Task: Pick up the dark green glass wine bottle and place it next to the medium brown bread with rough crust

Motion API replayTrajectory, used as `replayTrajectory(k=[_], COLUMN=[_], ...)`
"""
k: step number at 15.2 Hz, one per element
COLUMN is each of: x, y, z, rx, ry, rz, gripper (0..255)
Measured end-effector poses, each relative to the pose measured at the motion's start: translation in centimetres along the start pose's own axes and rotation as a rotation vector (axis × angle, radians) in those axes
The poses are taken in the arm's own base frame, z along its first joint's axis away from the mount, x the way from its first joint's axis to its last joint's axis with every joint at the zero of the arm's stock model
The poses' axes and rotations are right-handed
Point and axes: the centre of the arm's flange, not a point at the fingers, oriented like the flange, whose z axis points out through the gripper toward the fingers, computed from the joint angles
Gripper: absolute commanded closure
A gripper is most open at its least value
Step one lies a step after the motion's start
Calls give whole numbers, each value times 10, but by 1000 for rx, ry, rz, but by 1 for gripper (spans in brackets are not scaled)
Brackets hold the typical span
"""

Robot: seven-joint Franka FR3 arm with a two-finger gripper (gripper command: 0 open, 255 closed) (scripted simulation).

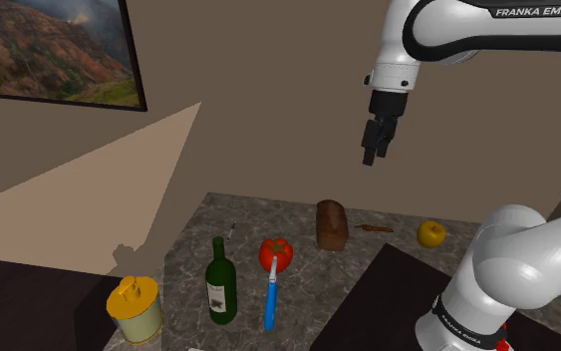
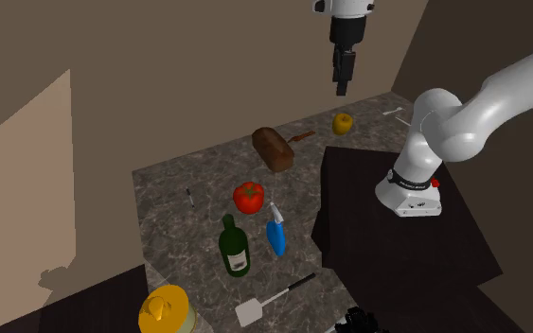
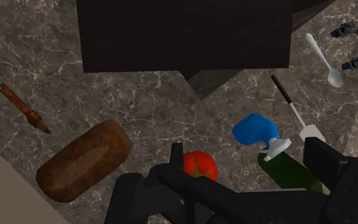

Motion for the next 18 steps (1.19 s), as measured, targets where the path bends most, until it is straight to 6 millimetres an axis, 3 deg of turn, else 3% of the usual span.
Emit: replayTrajectory(k=[3,18], x=[6,107], y=[-10,-139], z=[7,115], rx=[-5,-67], ry=[6,80], rz=[0,-1], gripper=[0,0])
